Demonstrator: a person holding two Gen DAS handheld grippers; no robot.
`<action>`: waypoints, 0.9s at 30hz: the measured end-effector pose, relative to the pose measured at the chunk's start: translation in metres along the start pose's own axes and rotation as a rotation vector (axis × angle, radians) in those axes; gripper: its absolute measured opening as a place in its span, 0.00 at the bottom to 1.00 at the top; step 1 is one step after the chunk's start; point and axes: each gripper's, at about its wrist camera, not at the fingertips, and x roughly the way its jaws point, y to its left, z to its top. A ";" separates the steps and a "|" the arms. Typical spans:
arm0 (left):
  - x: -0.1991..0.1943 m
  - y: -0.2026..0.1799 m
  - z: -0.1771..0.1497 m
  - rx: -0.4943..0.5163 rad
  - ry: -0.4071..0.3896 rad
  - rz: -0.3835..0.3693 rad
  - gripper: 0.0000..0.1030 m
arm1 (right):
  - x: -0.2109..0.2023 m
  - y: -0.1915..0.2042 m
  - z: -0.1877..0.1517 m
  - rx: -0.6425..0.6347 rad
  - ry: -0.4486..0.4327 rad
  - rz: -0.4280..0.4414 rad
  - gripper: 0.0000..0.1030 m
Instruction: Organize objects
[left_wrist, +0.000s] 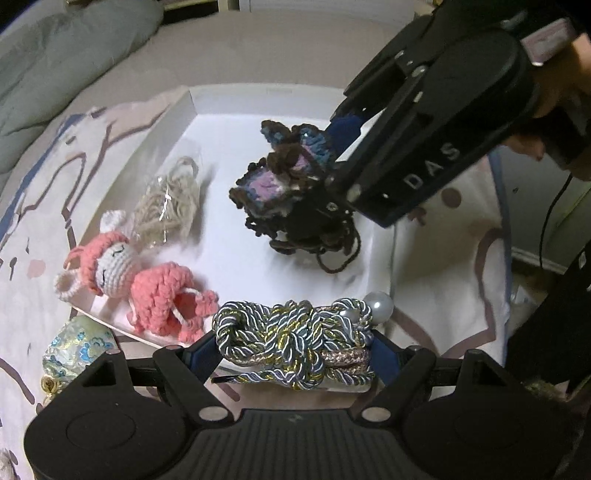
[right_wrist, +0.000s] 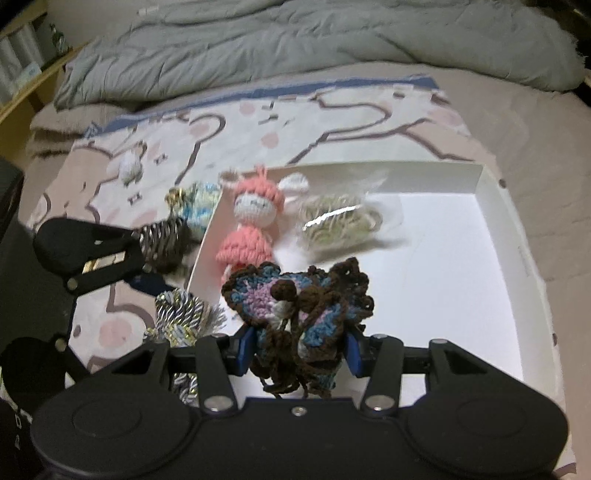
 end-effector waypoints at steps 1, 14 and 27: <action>0.003 0.002 0.001 0.000 0.006 -0.001 0.80 | 0.003 0.001 0.000 -0.003 0.009 0.003 0.47; 0.011 0.012 0.009 -0.039 0.014 0.023 0.90 | 0.009 0.002 0.010 0.038 -0.087 -0.063 0.80; -0.002 0.016 0.005 -0.119 -0.032 0.020 0.90 | 0.007 0.000 0.007 0.047 -0.080 -0.066 0.80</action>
